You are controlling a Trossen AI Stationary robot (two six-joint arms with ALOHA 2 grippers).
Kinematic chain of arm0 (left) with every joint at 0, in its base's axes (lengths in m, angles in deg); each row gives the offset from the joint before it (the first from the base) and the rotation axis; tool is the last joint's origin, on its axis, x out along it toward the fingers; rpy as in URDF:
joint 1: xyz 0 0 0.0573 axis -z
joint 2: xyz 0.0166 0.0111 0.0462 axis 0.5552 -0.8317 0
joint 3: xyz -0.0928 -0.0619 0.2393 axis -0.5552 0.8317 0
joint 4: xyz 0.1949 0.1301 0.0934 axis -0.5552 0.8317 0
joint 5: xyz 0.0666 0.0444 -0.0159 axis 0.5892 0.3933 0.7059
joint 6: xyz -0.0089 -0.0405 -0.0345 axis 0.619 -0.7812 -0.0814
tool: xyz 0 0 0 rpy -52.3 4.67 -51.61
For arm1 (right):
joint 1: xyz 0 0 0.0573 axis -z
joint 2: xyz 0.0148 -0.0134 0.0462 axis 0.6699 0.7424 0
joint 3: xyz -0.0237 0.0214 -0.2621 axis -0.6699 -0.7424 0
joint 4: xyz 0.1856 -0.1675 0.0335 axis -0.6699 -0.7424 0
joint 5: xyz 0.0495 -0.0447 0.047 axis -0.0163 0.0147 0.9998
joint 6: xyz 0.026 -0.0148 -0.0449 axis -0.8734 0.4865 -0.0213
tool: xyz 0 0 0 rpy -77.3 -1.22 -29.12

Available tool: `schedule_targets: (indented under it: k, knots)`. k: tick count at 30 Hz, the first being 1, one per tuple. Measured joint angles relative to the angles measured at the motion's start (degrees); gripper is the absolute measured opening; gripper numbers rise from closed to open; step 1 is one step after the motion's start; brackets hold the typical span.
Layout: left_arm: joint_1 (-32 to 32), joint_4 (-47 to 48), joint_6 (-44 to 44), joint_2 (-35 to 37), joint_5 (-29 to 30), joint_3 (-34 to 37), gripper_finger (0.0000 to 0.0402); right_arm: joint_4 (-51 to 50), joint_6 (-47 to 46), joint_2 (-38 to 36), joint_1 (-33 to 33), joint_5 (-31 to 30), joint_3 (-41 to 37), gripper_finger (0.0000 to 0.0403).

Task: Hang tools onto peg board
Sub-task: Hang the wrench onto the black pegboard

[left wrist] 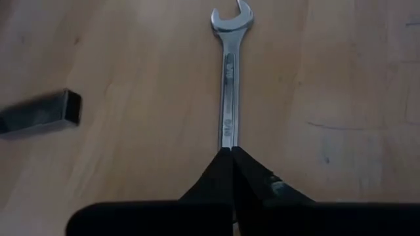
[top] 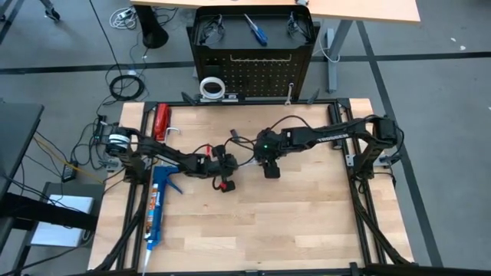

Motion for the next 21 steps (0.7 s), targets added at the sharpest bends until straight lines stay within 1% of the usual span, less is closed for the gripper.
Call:
schedule_targets:
  k: [3,7,9,11,14,19,20,21]
  knots:
    - [0.13,1.75,-0.96,1.29,-1.21,-0.25,0.0005,2.57,0.34,1.10,0.00,0.85,-1.23,0.0236]
    - [0.80,2.55,-0.88,4.36,-0.46,-0.33,0.0016,7.17,0.72,2.65,0.44,1.34,-4.04,0.0236]
    - [1.21,2.79,-0.82,6.21,0.19,-0.32,0.0019,10.13,0.84,3.32,0.74,1.85,-4.43,0.0231]
    - [1.55,2.18,-0.54,7.48,0.93,-0.31,0.0020,9.28,1.98,3.66,0.76,1.85,-4.66,0.0217]
    - [1.92,2.34,0.41,9.09,1.78,-0.27,0.0020,9.80,3.53,3.85,0.62,1.81,-4.50,0.0169]
    - [1.97,3.61,-0.80,9.71,1.98,-0.27,0.0020,11.62,1.93,4.41,1.32,2.22,-4.38,0.0044]
    - [1.97,3.79,-1.10,9.73,1.98,-0.21,0.0020,11.68,1.39,4.57,1.38,2.20,-4.38,0.0023]
    - [1.99,3.48,-1.50,9.73,1.98,0.03,0.0020,12.47,1.11,4.90,1.38,2.18,-4.38,0.0013]
